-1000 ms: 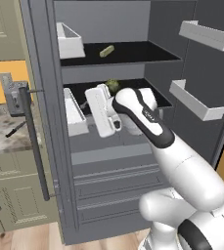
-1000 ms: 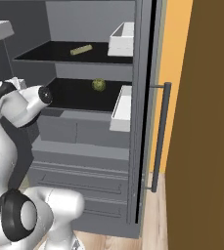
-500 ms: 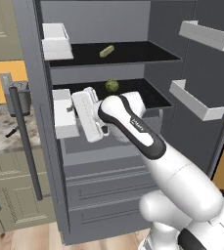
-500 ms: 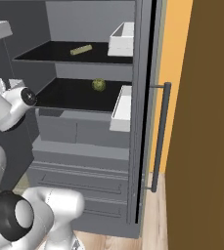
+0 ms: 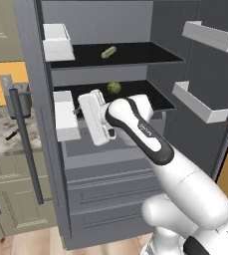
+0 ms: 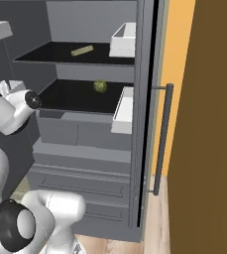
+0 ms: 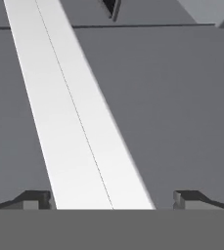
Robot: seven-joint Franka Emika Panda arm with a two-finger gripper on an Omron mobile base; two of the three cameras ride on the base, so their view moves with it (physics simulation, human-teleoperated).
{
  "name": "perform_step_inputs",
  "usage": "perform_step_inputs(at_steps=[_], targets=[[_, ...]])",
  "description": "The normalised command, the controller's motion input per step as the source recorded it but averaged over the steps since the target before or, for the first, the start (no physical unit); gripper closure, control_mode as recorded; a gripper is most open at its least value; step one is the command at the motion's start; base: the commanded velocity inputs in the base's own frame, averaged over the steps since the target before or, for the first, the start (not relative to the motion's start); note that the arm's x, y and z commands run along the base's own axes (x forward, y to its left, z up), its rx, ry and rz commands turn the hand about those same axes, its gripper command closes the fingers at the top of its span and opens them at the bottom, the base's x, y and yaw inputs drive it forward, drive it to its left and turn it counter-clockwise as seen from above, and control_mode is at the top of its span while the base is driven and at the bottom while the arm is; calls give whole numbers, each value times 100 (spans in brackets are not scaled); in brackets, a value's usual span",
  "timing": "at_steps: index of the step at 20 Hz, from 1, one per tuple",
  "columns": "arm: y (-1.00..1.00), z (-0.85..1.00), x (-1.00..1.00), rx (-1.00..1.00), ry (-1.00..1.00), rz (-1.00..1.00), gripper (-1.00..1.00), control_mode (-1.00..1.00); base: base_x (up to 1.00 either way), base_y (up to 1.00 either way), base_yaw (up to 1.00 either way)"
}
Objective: Retrieve the butter from the fridge and place it on a plate on the dining table. Then retrieve the butter knife by the fridge and place it near the plate.
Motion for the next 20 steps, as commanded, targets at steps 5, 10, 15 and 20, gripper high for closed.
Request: perform_step_inputs(at_steps=[5, 10, 15, 20], targets=[[-78, 2, 0, -8, 0, 0, -100, -100, 0, 0, 0], [-51, 16, 0, -38, 0, 0, -100, -100, 0, 0, 0], [-69, 0, 0, -67, 1, 4, -100, -100, 0, 0, 0], [-100, 0, -10, -64, 0, 15, -100, -100, 0, 0, 0]])
